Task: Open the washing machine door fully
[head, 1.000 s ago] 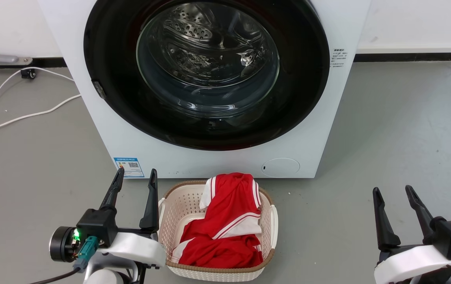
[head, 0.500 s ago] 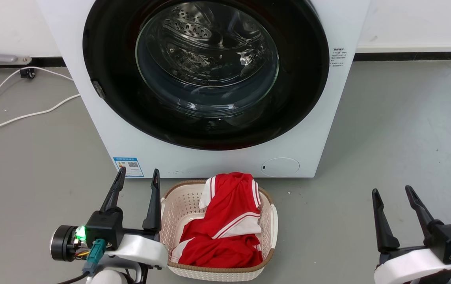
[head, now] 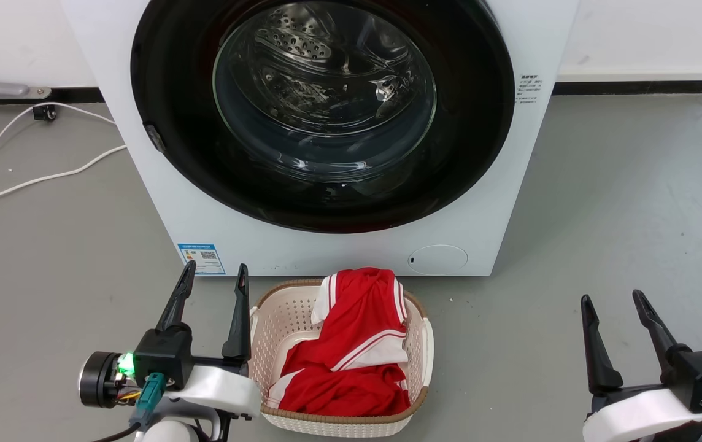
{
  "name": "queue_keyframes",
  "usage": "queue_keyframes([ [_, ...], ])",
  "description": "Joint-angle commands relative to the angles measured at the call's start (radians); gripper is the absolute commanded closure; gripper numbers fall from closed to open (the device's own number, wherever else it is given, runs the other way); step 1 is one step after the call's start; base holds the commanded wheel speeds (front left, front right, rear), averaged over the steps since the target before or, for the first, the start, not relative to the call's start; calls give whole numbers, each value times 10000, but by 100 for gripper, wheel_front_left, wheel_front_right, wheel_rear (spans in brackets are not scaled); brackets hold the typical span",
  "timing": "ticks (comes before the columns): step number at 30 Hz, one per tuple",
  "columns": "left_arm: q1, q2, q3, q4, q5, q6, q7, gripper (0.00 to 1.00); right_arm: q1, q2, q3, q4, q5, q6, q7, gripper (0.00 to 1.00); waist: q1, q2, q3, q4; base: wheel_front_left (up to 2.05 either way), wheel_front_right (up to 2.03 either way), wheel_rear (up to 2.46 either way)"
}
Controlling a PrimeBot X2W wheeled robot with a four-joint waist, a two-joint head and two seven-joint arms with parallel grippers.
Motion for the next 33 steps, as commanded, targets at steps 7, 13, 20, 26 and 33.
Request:
queue_keyframes([
  [7,37,-64,74,44,57,-62,-25,0,-3,38,3,45,-28,-7,-18,0,0,0,20,6,0,0,0],
  [13,35,-95,123,38,102,-77,-25,0,-28,38,-28,112,233,-7,25,100,0,0,21,-8,0,0,0],
  [20,63,-129,173,54,101,-111,-25,0,-66,38,-27,212,756,-7,-125,100,0,0,30,-25,0,0,0],
  [26,56,-146,207,62,116,-143,-25,0,-252,37,-83,478,4469,-5,-608,100,0,0,40,-38,0,0,0],
  [33,90,-167,263,66,100,-161,-25,0,-672,34,-31,814,10366,-5,-957,100,0,0,33,-72,0,0,0],
])
